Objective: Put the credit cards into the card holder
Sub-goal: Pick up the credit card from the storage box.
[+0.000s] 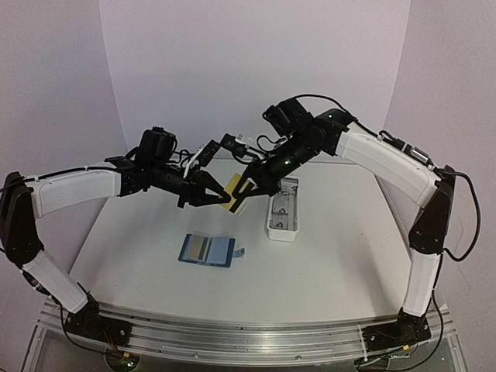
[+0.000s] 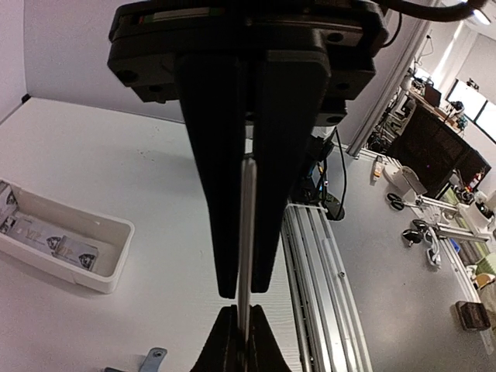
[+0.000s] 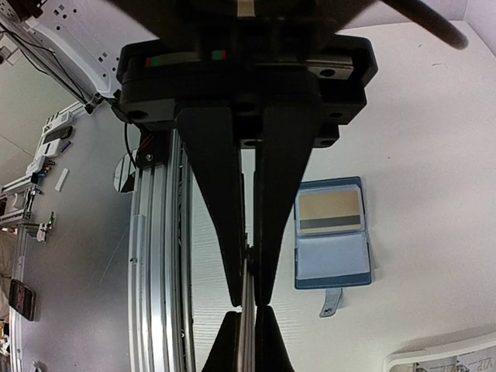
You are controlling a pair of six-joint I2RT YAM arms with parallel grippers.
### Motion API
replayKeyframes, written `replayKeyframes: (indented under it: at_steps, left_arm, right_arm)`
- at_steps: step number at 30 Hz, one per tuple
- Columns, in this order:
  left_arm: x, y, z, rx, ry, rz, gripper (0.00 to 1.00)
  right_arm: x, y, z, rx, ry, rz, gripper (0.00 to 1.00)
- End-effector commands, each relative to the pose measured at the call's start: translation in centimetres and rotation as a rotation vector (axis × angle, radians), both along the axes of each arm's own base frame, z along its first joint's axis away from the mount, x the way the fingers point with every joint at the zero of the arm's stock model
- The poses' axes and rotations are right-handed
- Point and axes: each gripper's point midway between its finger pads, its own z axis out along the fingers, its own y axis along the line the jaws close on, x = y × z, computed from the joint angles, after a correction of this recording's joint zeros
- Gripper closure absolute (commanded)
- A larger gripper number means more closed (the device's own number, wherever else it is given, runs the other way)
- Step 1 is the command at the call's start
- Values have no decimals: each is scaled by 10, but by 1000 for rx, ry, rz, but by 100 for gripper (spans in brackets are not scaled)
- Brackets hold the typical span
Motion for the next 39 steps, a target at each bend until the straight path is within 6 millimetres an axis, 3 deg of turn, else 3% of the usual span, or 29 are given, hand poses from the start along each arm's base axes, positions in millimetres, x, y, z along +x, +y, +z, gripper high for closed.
replayKeyframes:
  at_steps: [1, 5, 6, 8, 12, 16, 17, 18, 20, 27, 30, 32, 39]
  left_arm:
    - [-2, 0, 34, -64, -11, -6, 100]
    - [-13, 6, 36, -74, 59, -61, 100]
    - [-14, 8, 36, -76, 74, -65, 100]
    - [-8, 14, 39, -83, 129, -39, 100]
    - [-4, 18, 51, -127, 156, -6, 100]
    - [1, 22, 64, -158, 225, 39, 100]
    - [4, 25, 67, -167, 230, 52, 100]
    - [7, 28, 71, -181, 239, 71, 100]
    - [8, 30, 75, -194, 230, 86, 100]
    - [12, 30, 74, -187, 207, 104, 100]
    - [13, 30, 74, -186, 199, 110, 100]
    - [13, 30, 74, -186, 196, 111, 100]
    - [13, 30, 74, -183, 190, 112, 100]
  right_arm:
    - [-4, 5, 5, 31, 4, 25, 100]
    - [-4, 1, -6, 3, 18, 17, 97]
    - [-3, -2, -8, -2, 22, 9, 93]
    - [6, -12, -6, 19, 42, -24, 74]
    - [13, -11, 15, 136, 44, -79, 48]
    - [17, -11, 51, 330, -11, -126, 39]
    - [16, -15, 44, 339, 7, -138, 39]
    - [18, -19, 58, 410, 6, -166, 38]
    - [21, -26, 51, 462, 43, -215, 37]
    - [19, -23, 67, 548, 64, -183, 41]
    - [27, -20, 70, 552, 58, -201, 48]
    - [30, -16, 69, 553, 62, -199, 60]
    - [32, -9, 67, 555, 95, -170, 70]
